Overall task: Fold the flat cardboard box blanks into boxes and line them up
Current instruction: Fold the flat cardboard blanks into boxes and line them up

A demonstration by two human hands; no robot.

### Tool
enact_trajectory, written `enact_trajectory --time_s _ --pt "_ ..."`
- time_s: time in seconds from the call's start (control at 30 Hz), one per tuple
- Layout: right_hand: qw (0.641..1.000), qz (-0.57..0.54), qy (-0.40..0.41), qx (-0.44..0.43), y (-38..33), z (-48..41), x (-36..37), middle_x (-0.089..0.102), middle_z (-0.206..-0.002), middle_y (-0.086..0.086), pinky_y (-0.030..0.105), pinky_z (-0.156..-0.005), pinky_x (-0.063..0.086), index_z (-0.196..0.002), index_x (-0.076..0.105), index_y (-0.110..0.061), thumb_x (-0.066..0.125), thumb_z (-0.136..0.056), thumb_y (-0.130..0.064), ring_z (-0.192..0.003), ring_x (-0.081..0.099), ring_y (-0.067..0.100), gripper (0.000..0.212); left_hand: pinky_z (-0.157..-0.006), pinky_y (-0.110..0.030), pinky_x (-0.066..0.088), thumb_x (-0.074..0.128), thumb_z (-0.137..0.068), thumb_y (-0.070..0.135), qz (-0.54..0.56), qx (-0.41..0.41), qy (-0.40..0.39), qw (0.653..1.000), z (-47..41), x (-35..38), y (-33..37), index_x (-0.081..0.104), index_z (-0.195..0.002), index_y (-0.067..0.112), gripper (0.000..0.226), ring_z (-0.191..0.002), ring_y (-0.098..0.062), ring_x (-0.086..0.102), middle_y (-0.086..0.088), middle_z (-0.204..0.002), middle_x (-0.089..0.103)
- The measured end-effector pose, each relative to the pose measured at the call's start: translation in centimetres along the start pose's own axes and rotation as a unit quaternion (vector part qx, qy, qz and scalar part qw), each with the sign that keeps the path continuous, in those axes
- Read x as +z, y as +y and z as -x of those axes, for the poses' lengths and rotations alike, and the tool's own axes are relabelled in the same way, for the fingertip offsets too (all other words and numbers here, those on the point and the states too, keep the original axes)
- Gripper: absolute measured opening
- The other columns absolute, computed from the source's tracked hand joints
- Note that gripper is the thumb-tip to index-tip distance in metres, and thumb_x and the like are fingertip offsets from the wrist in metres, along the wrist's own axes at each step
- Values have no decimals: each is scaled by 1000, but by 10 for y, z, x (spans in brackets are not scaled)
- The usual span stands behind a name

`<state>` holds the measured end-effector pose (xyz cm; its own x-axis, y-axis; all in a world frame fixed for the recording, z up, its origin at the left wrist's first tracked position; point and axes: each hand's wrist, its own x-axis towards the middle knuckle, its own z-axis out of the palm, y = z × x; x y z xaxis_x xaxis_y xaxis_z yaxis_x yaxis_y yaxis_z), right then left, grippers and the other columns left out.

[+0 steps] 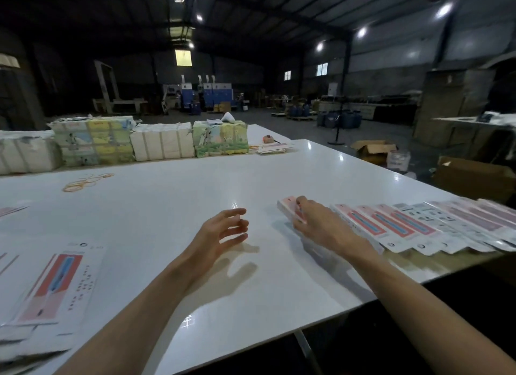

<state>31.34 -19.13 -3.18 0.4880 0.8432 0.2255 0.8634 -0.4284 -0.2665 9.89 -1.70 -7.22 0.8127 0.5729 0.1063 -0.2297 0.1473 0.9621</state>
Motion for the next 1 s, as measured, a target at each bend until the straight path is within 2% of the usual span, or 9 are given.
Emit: enact_trajectory --time_s 0.13,0.3,0.43,0.53,0.63,0.77,0.87,0.93,1.0 --pt "988 148 28 41 50 17 -1 53 -147 4 40 -119 35 -146 46 -16 47 -109 -24 -135 50 23 38 -94 -28 58 73 -94 26 -43 7 -20 999 1 0 -2 77 -124 17 32 -111 -24 71 -13 -113 74" --pt "978 191 31 81 81 39 -17 55 -147 1 40 -115 45 -146 46 -21 60 -105 -28 -127 59 20 43 -92 -25 58 65 -102 14 -60 0 -27 998 -2 -2 -4 78 -123 16 24 -108 -23 73 -12 -110 75" --pt "976 200 51 68 74 32 -22 52 -148 3 41 -117 39 -146 46 -19 56 -107 -28 -133 52 23 41 -92 -25 58 65 -103 11 -78 3 -23 997 -2 -1 -4 79 -121 15 23 -102 -23 72 -13 -104 75" --pt "986 151 71 5 33 5 -15 58 -141 5 42 -106 48 -141 52 -16 49 -110 -35 -124 58 25 36 -74 -22 56 64 -105 26 -108 6 4 994 -4 3 -3 81 -109 16 20 -78 -19 65 -9 -83 66" --pt "990 94 85 -53 -27 -24 2 70 -113 6 43 -87 57 -121 60 -17 46 -108 -35 -99 66 28 26 -41 -18 29 67 -94 57 -80 -29 42 995 -2 5 3 68 -73 19 43 -49 -13 27 1 -61 31" --pt "991 27 50 -124 -100 -44 39 68 -86 2 38 -74 55 -102 61 -16 46 -107 -36 -78 66 26 25 -39 -19 22 58 -93 68 -107 0 67 992 5 4 9 52 -63 23 55 -47 -11 21 3 -58 34" --pt "985 32 49 -160 -121 -44 69 58 -74 -3 34 -60 40 -106 54 -18 51 -98 -22 -71 63 26 10 -43 -20 21 52 -101 63 -121 22 106 987 10 4 12 54 -64 21 55 -47 -10 24 2 -60 43" --pt "981 30 49 -185 -121 -44 81 58 -71 -4 34 -57 39 -112 51 -22 50 -93 -17 -65 60 25 20 -43 -21 22 49 -106 57 -131 25 134 982 10 1 15 57 -66 21 54 -46 -9 28 2 -57 47" --pt "978 -1 75 -196 -116 -48 86 59 -66 -2 34 -55 41 -109 49 -23 48 -98 -20 -60 58 23 11 -45 -22 25 47 -110 50 -148 36 149 977 10 1 20 62 -69 21 52 -46 -10 30 3 -55 44"
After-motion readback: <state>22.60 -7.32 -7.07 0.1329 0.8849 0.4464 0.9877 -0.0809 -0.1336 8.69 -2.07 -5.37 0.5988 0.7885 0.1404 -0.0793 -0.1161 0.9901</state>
